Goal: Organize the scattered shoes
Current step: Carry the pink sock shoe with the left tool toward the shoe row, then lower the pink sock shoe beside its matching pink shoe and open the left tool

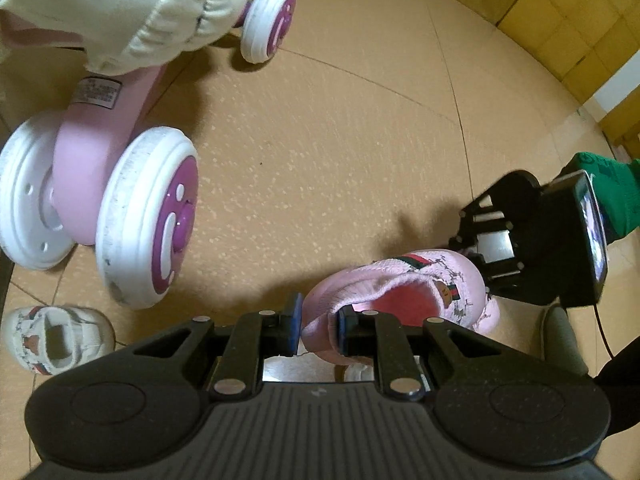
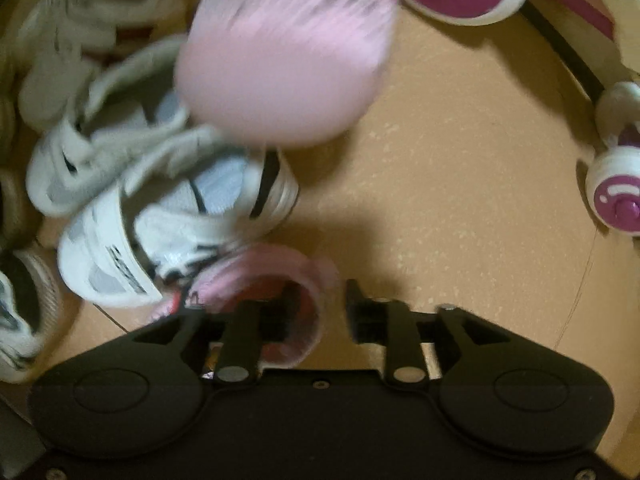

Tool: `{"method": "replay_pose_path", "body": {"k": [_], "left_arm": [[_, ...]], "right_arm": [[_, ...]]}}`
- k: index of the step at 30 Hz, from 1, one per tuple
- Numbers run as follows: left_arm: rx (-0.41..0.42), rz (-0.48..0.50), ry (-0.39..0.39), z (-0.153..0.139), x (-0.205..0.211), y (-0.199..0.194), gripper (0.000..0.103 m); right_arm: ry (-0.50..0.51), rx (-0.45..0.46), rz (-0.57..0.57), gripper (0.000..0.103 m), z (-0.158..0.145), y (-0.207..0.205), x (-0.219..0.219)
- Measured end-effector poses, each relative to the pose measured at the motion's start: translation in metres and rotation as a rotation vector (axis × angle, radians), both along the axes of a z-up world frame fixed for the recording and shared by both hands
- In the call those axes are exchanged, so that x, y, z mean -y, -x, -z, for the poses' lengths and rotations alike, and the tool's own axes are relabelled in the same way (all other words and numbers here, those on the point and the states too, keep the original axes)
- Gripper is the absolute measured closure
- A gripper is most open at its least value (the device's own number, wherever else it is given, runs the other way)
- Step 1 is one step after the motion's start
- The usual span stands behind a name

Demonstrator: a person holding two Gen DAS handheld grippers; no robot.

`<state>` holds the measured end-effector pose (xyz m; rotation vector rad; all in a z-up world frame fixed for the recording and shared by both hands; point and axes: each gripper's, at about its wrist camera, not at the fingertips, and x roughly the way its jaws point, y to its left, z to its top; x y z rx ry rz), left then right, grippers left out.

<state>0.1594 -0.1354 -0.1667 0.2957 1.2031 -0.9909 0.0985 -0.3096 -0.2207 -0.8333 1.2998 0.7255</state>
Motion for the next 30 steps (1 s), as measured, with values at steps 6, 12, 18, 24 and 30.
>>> {"method": "replay_pose_path", "body": {"k": [6, 12, 18, 24, 30], "left_arm": [[0.001, 0.034, 0.022, -0.002, 0.022, -0.001, 0.086], [0.018, 0.078, 0.054, -0.011, 0.070, 0.006, 0.086], [0.037, 0.146, 0.051, 0.000, 0.137, 0.029, 0.086], [0.033, 0.250, -0.005, 0.036, 0.192, 0.053, 0.086], [0.062, 0.358, -0.061, 0.057, 0.229, 0.067, 0.086]], "right_arm": [[0.046, -0.027, 0.350, 0.048, -0.066, -0.025, 0.066], [-0.001, -0.005, 0.585, 0.028, -0.157, -0.018, 0.099], [0.035, 0.025, 0.540, 0.017, -0.191, -0.004, 0.089], [0.061, 0.030, 0.489, 0.016, -0.203, 0.002, 0.081], [0.066, 0.027, 0.453, 0.016, -0.210, 0.006, 0.078]]}}
